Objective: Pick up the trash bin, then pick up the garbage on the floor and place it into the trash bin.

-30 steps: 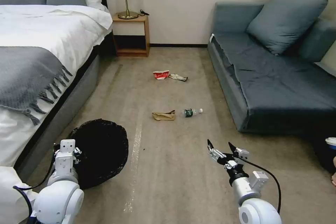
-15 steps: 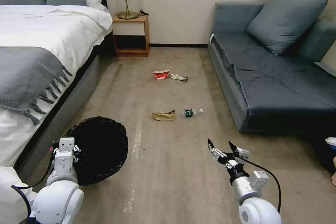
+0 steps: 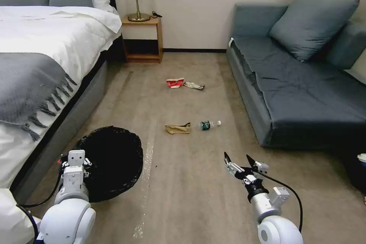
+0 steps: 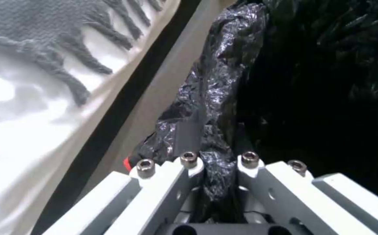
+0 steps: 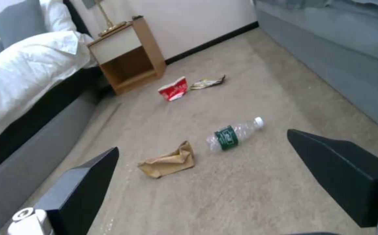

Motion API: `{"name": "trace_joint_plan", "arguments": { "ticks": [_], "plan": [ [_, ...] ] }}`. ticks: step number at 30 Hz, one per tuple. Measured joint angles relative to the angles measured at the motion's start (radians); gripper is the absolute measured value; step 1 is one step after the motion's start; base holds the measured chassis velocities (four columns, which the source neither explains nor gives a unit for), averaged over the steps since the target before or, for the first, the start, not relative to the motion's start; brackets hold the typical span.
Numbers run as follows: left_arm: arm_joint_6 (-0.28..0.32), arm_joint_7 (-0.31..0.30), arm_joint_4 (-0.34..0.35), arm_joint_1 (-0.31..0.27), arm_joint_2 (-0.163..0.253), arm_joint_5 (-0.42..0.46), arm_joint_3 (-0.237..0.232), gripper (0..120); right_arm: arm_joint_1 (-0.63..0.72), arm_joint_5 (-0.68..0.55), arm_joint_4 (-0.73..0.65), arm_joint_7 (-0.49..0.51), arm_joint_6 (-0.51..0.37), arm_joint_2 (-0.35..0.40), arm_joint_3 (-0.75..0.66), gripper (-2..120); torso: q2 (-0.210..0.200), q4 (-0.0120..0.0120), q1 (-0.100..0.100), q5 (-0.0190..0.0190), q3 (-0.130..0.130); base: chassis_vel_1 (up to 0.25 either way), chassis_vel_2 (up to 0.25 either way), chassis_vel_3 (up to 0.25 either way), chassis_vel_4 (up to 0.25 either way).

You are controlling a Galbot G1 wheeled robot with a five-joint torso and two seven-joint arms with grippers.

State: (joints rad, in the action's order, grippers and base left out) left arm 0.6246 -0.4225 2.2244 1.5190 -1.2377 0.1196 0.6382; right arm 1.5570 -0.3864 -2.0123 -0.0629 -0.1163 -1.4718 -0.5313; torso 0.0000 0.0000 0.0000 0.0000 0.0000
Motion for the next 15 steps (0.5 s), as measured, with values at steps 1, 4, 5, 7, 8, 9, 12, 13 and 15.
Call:
{"name": "trace_joint_plan", "arguments": {
  "ticks": [1,4,5,7,8,9,12,13,15],
  "plan": [
    [-0.002,0.001,-0.002,0.0,0.001,0.0,0.001,0,0.0,0.0,0.0,0.0,0.0,0.0,0.0,100,0.0,0.0,0.0,-0.0001,0.0,-0.109,0.108,0.077,-0.097],
    [-0.005,0.003,-0.005,0.001,0.002,0.0,0.001,0,0.0,0.0,0.0,-0.001,0.001,0.0,-0.001,100,0.0,0.0,0.0,0.0,0.0,-0.086,0.1,0.104,-0.076],
    [-0.005,0.003,-0.005,0.001,0.002,0.0,0.002,0,0.0,0.0,0.0,-0.001,0.001,0.0,-0.001,100,0.0,0.0,0.0,0.0001,0.0,-0.075,0.097,0.082,-0.067],
    [-0.01,0.006,-0.014,-0.001,0.003,0.0,0.003,0,0.001,0.0,0.0,-0.001,0.001,-0.001,-0.002,100,0.0,0.0001,0.0,-0.0001,0.0,-0.065,0.085,0.069,-0.058],
    [-0.011,0.007,-0.017,-0.002,0.003,0.0,0.003,0,0.001,0.0,0.001,-0.002,0.001,-0.001,-0.002,100,0.0,0.0001,0.0,-0.0001,0.0,-0.06,0.066,0.058,-0.065],
    [-0.011,0.007,-0.017,-0.002,0.003,0.0,0.003,0,0.001,0.0,0.001,-0.002,0.001,-0.001,-0.002,100,0.0,0.0001,0.0,-0.0001,0.0,-0.06,0.066,0.058,-0.065],
    [-0.016,0.009,-0.024,-0.004,0.003,-0.002,0.003,0,0.0,0.0,0.002,-0.003,0.002,-0.001,-0.002,100,0.0,0.0,0.0,-0.0001,0.0,-0.074,0.061,0.072,-0.087],
    [-0.018,0.009,-0.026,-0.004,0.003,-0.003,0.003,0,0.001,0.0,0.002,-0.003,0.002,-0.001,-0.002,100,0.0,0.0,0.0,-0.0001,0.0,-0.092,0.097,0.078,-0.084],
    [-0.021,0.01,-0.031,-0.004,0.003,-0.006,0.003,0,0.0,0.0,0.002,-0.005,0.003,-0.001,-0.002,100,0.0,0.0,0.0,-0.0001,0.0,-0.098,0.106,0.087,-0.078]
  ]
}}
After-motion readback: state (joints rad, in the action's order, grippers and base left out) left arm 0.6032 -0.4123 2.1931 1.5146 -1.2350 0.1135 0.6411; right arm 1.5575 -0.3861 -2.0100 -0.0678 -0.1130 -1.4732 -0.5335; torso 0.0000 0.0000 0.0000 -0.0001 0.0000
